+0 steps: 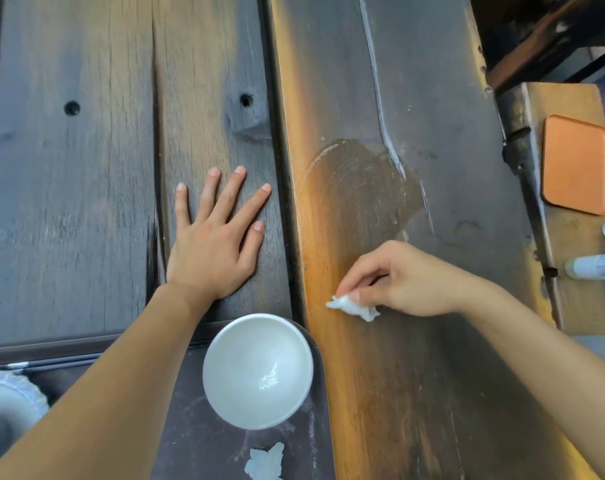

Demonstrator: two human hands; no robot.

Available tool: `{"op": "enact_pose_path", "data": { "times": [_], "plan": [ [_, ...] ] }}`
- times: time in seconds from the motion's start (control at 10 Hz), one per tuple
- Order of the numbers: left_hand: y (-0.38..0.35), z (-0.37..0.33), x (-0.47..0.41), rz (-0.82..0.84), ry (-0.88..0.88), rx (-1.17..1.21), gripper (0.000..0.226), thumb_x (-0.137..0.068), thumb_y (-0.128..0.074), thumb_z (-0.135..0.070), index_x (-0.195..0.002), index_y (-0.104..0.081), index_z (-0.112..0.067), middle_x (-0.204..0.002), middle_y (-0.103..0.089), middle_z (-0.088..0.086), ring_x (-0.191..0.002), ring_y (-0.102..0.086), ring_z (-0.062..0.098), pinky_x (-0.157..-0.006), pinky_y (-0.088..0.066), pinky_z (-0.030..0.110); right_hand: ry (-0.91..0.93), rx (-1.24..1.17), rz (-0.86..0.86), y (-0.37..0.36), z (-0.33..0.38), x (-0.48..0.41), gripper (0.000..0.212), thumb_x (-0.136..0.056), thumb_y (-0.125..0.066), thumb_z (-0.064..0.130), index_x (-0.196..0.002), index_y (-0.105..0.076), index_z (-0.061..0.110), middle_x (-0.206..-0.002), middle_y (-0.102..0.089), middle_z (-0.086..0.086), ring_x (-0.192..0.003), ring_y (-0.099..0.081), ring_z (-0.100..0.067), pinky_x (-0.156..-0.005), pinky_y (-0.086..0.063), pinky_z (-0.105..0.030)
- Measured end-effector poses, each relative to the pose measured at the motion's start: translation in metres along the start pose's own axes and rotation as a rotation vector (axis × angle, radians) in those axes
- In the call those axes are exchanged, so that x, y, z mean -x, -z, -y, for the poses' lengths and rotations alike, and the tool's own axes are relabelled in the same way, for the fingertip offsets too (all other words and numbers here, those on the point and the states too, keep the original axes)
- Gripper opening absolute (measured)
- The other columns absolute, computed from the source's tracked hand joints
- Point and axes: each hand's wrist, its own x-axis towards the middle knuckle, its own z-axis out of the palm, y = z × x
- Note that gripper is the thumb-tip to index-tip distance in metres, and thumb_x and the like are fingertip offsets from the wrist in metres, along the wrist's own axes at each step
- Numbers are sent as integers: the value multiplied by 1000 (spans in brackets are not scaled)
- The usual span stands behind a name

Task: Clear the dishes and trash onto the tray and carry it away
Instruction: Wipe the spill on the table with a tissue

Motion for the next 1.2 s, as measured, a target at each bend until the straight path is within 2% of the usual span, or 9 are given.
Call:
{"op": "enact_pose_path", "data": {
  "times": [0.2, 0.3, 0.5, 0.6, 0.7, 0.9, 1.0, 1.1, 1.2],
  "plan": [
    [1, 0, 0, 4, 4, 6, 55, -101, -31, -43, -155, -30, -36, -166, -20, 1, -154, -13, 31, -118, -8, 65, -22, -562, -324, 56, -1, -26, 19, -91, -63, -7, -101, -74, 4, -99, -73, -18, -92, -68, -24, -86, -58, -31],
    [2, 0, 0, 10, 1, -3, 55, -100, -31, -43, -155, -30, -36, -166, -20, 1, -154, -13, 32, -118, -9, 65, -17, -683, -454, 91, 11, -52, 23, -92, -55, -12, -98, -69, 6, -97, -67, -15, -90, -66, -23, -81, -60, -31],
    [1, 0, 0, 16, -2, -2, 55, -101, -31, -43, -155, -29, -36, -167, -19, 1, -154, -11, 31, -118, -8, 65, -90, -187, -582, 128, 33, -98, 29, -80, -55, -11, -90, -75, 7, -88, -67, -15, -80, -65, -20, -82, -59, -32],
    [1, 1, 0, 17, -2, -7, 55, -101, -30, -43, -156, -28, -36, -167, -18, 1, -154, -10, 31, -118, -8, 65, -126, -74, -583, 135, 43, -115, 29, -75, -56, -8, -84, -76, 10, -87, -69, -16, -79, -64, -19, -90, -59, -42],
    [0, 1, 0, 13, 0, -9, 55, -101, -30, -44, -156, -29, -36, -167, -19, 1, -154, -11, 31, -118, -8, 65, -112, 62, -553, 134, 55, -124, 23, -75, -62, 8, -87, -80, 17, -90, -76, -13, -76, -63, -11, -75, -55, -29],
    [0, 2, -1, 12, -3, -7, 55, -101, -32, -44, -155, -30, -36, -166, -20, 2, -154, -13, 31, -117, -8, 65, -65, 282, -374, 110, 63, -117, 16, -82, -67, 21, -89, -79, 29, -87, -77, -2, -91, -69, -12, -68, -48, -21],
    [-1, 2, -1, 8, -3, -10, 55, -101, -32, -44, -155, -29, -36, -166, -20, 2, -154, -13, 32, -117, -8, 65, -6, 401, -315, 84, 56, -99, 16, -89, -65, 24, -96, -77, 30, -89, -74, 4, -83, -64, -5, -68, -47, -21],
    [-2, 3, -1, 6, -5, -19, 55, -102, -32, -44, -155, -29, -36, -166, -19, 2, -154, -12, 32, -117, -8, 65, 123, 501, -269, 36, 42, -71, 23, -92, -59, 18, -101, -76, 30, -96, -71, 9, -87, -61, -6, -86, -51, -30],
    [-3, 3, -1, 5, -7, -20, 54, -102, -30, -44, -156, -28, -37, -167, -19, 1, -154, -12, 32, -117, -8, 66, 239, 540, -96, -15, 33, -34, 21, -95, -57, 15, -103, -75, 23, -100, -70, 8, -94, -62, -9, -90, -51, -32]
  ]
}}
